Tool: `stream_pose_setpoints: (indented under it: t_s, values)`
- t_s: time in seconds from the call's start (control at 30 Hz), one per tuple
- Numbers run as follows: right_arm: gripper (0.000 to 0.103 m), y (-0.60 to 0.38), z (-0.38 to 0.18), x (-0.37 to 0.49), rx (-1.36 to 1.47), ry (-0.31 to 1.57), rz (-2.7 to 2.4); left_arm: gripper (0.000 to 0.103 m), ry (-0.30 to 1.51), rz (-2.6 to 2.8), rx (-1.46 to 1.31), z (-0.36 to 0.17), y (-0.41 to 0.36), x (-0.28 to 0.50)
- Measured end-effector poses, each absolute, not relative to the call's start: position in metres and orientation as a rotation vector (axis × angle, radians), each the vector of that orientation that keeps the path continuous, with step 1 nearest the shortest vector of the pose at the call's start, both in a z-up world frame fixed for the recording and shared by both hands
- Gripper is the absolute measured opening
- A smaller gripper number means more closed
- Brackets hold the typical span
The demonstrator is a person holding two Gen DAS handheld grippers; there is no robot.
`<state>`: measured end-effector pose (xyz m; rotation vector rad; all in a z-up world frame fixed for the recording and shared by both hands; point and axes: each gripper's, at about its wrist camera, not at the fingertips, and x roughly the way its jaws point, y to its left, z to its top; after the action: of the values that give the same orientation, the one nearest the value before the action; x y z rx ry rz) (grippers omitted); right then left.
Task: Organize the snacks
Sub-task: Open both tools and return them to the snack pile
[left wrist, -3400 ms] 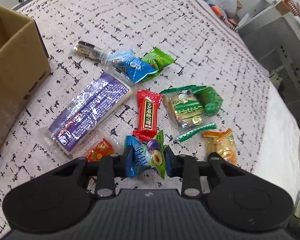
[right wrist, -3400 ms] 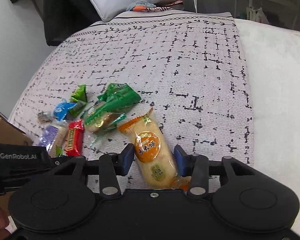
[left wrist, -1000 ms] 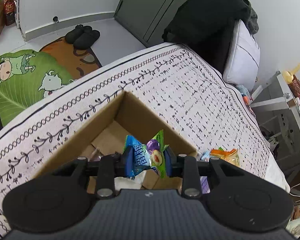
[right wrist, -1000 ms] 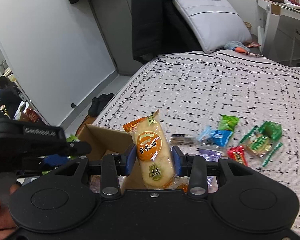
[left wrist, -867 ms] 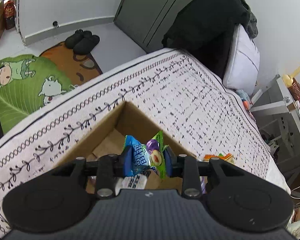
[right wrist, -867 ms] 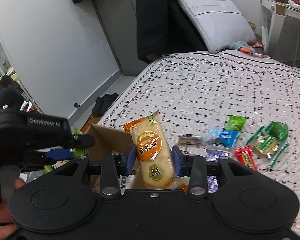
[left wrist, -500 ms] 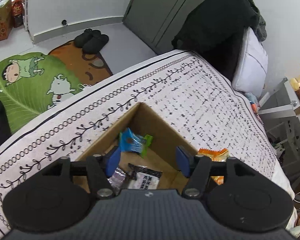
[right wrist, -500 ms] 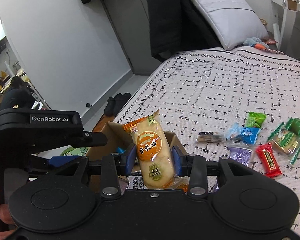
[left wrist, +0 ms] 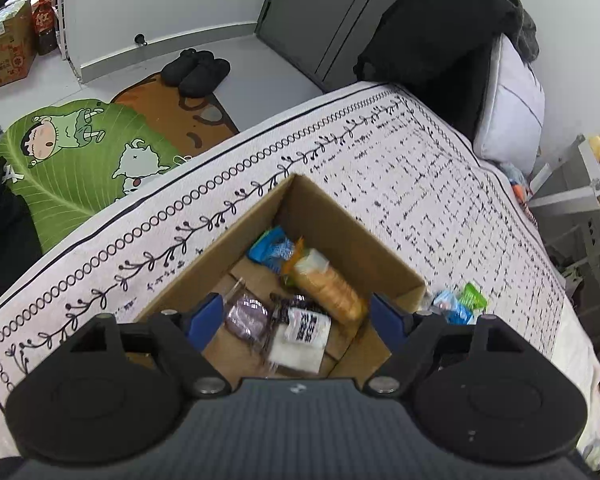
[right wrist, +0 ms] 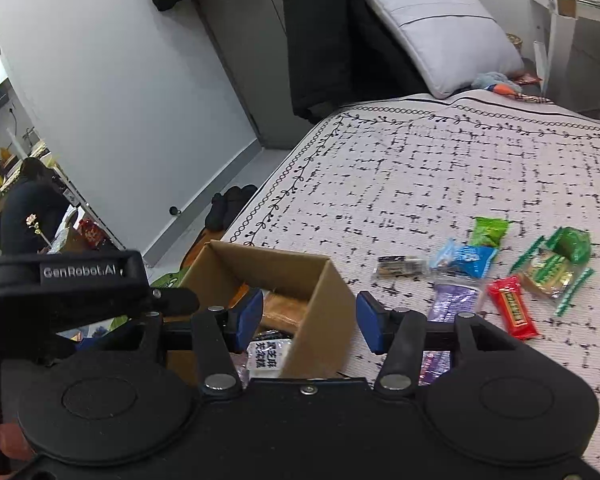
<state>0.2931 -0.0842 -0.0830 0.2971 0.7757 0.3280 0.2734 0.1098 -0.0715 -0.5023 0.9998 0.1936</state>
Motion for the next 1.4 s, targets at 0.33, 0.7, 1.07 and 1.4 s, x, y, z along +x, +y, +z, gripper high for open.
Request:
stream_pose_setpoints:
  t_s: [0.33, 0.7, 1.07, 1.4]
  values:
    - [0.062, -0.126, -0.077, 0.278, 0.222, 0.801, 0.309, 0.09, 1.0, 0.171, -0.465, -0.062, 0.083, 0.26]
    - [0.082, -0.177, -0.071, 0.266, 0.245, 0.789, 0.281, 0.103, 0.958, 0.151, -0.434, -0.055, 0.043, 0.25]
    - [0.085, -0.231, -0.083, 0.27, 0.363, 0.809, 0.221, 0.103, 1.017, 0.132, -0.411, -0.067, 0.005, 0.25]
    - [0.076, -0.249, -0.107, 0.275, 0.446, 0.867, 0.23, 0.102, 1.015, 0.081, -0.347, -0.078, -0.035, 0.255]
